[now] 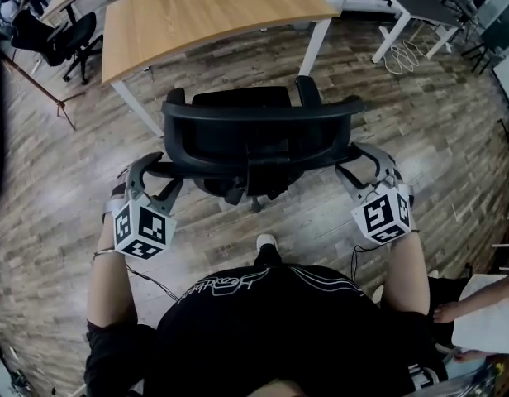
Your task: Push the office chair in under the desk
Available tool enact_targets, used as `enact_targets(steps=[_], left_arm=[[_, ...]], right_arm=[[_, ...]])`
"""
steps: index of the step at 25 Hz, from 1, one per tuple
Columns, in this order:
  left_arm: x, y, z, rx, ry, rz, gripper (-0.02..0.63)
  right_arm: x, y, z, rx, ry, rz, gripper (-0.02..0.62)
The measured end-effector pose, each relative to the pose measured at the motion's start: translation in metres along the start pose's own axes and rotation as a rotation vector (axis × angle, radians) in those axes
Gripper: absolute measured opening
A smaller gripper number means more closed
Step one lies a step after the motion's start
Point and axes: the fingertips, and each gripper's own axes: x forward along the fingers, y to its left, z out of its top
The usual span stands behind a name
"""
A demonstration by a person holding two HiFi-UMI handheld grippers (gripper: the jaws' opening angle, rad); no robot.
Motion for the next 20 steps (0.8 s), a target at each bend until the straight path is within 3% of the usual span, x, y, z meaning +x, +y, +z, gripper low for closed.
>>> enact_targets(steps=[6,11,20], left_arm=[[0.021,0.0,-0.009,-0.023,0.027,0.035,0.252],[0.04,0.036,-0.004,-0.055,0.061,0.055,0.253],[0.073,0.063,0.002,-0.091,0.087,0.13,0.253]], right_arm=[[0.027,-0.006,-0.009,-0.024,-0.049,-0.02,0.262],[0.062,-0.045,0.005,-0.051,-0.082,0.002,0.262],[0.113,-0.089,0.006,-0.091,-0.113,0.0,0.262]])
